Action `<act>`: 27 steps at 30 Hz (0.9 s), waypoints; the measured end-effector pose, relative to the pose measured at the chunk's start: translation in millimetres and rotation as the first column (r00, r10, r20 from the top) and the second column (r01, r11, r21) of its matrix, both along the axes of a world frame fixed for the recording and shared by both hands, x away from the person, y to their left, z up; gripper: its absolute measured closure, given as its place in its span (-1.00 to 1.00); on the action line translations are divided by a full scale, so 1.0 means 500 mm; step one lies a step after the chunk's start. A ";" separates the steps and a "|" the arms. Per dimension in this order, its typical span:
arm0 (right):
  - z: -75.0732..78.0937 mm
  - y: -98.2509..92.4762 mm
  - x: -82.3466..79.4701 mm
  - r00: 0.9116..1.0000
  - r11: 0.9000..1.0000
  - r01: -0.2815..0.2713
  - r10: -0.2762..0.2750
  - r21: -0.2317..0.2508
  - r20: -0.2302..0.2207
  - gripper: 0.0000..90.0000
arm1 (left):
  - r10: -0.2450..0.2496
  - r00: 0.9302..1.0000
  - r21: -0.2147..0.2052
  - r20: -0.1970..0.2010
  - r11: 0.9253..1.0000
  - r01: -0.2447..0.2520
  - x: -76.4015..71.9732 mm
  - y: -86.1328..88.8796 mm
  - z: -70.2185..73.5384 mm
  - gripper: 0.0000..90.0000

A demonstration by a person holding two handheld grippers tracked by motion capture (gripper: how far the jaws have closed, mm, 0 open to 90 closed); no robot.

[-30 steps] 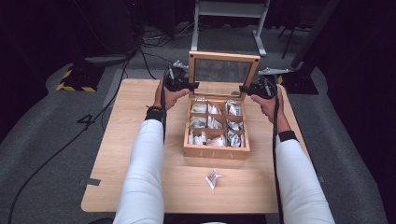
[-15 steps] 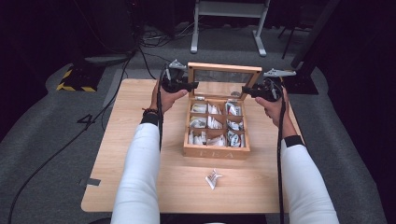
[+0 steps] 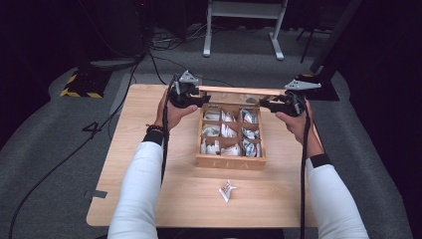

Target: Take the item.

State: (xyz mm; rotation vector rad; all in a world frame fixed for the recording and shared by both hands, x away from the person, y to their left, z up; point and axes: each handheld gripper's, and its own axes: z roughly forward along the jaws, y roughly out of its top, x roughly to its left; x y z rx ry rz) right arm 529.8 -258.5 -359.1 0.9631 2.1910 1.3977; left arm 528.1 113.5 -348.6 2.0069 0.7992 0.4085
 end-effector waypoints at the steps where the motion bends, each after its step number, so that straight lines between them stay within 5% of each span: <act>1: 0.001 0.000 -0.005 1.000 1.000 -0.003 0.003 0.001 0.000 0.08 | 0.002 1.000 0.003 0.002 1.000 -0.002 -0.004 0.000 0.000 0.15; 27: -0.004 0.000 -0.076 0.999 0.998 -0.023 0.025 -0.060 0.026 -0.20 | -0.030 0.999 0.087 0.013 0.996 0.029 -0.080 -0.001 -0.001 0.05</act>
